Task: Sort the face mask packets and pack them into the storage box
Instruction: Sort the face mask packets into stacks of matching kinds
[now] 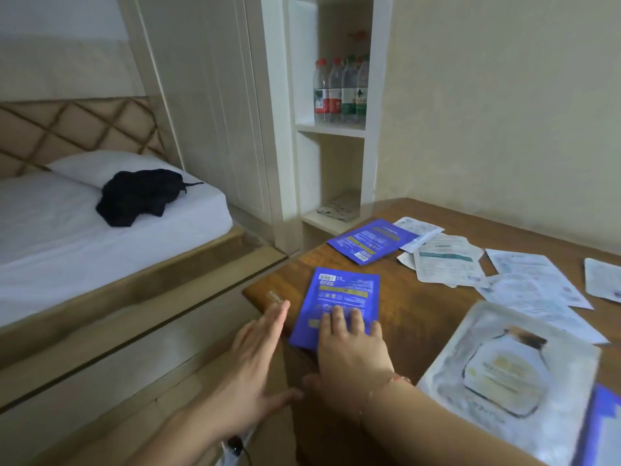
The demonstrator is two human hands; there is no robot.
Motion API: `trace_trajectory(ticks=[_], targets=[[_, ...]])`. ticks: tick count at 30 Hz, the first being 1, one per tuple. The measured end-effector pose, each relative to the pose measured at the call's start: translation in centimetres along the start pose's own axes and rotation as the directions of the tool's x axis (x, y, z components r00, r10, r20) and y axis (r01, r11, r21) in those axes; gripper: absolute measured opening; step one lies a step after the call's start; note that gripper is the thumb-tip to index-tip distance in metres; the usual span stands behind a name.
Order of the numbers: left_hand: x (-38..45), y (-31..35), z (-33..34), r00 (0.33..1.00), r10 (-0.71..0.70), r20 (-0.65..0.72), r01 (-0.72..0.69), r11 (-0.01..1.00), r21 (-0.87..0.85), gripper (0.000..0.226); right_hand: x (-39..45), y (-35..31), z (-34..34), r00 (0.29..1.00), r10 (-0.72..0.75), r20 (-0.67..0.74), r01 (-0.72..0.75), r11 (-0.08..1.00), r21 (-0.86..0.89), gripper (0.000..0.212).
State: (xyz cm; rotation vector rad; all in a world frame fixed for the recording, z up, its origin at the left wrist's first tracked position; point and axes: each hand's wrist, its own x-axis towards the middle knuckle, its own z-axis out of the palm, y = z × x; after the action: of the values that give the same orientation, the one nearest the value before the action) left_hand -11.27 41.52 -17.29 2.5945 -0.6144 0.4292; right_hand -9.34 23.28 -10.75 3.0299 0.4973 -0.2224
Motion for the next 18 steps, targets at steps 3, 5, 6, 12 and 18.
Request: trace_trajectory(ticks=[3,5,6,12,18], targets=[[0.1,-1.4,0.1,1.0,-0.027,0.001,0.027,1.0,-0.001,0.11,-1.3,-0.1,1.6,0.962,-0.098,-0.253,0.084,0.994,-0.065,0.051],[0.9,-1.9,0.2,1.0,0.005,-0.012,-0.005,1.0,0.015,0.101,-2.6,0.0,3.0,0.895,-0.19,-0.405,0.151,0.981,-0.126,0.044],[1.3,-2.0,0.2,1.0,0.019,-0.002,-0.019,1.0,0.006,0.094,-2.9,0.1,3.6,0.849,-0.246,-0.467,0.199,0.969,-0.149,0.047],[5.2,-1.6,-0.2,0.999,0.046,-0.004,-0.046,0.994,-0.096,0.057,-3.9,3.0,0.9,0.627,-0.437,-0.645,0.359,0.897,-0.258,0.038],[7.1,0.0,-0.7,0.996,-0.076,0.044,0.087,0.924,-0.372,0.057,-4.1,4.8,-0.5,0.585,-0.509,-0.632,0.413,0.857,-0.308,0.037]])
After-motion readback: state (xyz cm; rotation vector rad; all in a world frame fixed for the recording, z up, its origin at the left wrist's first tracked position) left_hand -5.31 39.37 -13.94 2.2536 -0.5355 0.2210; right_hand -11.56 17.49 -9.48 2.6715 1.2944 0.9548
